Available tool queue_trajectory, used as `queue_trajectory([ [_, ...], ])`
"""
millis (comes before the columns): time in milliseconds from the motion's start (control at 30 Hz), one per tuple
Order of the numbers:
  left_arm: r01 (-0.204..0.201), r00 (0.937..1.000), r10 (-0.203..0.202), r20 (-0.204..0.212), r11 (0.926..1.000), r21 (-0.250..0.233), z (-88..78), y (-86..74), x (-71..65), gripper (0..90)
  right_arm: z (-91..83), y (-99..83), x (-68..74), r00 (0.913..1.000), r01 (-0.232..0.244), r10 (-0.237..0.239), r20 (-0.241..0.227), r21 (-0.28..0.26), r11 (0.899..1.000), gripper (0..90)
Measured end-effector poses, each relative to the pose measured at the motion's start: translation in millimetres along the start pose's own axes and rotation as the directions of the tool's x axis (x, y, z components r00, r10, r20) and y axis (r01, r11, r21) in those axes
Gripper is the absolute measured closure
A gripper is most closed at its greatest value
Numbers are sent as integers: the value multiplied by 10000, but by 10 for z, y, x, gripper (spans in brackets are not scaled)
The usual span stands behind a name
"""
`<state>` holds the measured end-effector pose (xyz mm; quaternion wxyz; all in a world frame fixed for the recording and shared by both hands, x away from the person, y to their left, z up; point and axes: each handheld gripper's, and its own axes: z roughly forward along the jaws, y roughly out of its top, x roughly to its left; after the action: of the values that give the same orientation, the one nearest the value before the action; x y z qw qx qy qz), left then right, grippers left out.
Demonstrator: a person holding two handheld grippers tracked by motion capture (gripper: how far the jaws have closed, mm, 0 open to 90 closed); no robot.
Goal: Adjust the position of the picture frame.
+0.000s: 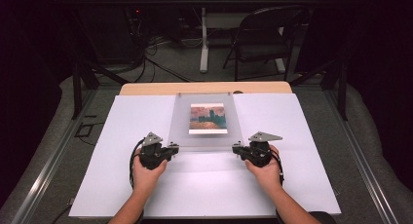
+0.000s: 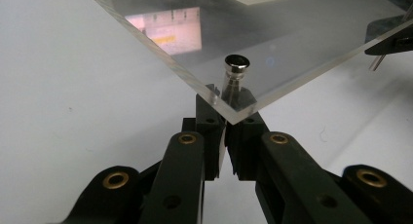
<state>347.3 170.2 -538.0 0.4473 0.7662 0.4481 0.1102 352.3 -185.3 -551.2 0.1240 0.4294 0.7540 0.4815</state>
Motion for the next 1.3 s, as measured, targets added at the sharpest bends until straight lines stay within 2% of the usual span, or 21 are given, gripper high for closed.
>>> queue_trajectory([
  [100, 110, 9999, -111, 90, 9999, 70, 41, -18, -4, 843, -6, 1, -15, 10000, 19, -18, 38, -60, 10000, 848],
  [400, -1, 9997, -6, 258, 9997, 257, 118, -59, -24, 842, -2, -29, -71, 9998, -104, 103, 179, 88, 9999, 843],
  [633, -101, 9996, 88, 258, 9986, 512, 163, -93, -24, 841, 15, -66, -97, 9995, -88, 76, 313, 383, 9992, 840],
  [733, -142, 9998, 134, 125, 9980, 619, 174, -108, -8, 841, 40, -94, -83, 9994, -147, 131, 308, 511, 9986, 840],
  [900, 3, 10000, -9, 97, 9984, 567, 161, -117, 21, 838, 58, -104, -36, 9995, 131, -149, 287, 636, 9979, 844],
  [1300, -17, 10000, 15, 39, 9990, 447, 162, -135, 12, 836, 60, -113, -47, 9997, 64, -77, 226, 570, 9984, 841],
])
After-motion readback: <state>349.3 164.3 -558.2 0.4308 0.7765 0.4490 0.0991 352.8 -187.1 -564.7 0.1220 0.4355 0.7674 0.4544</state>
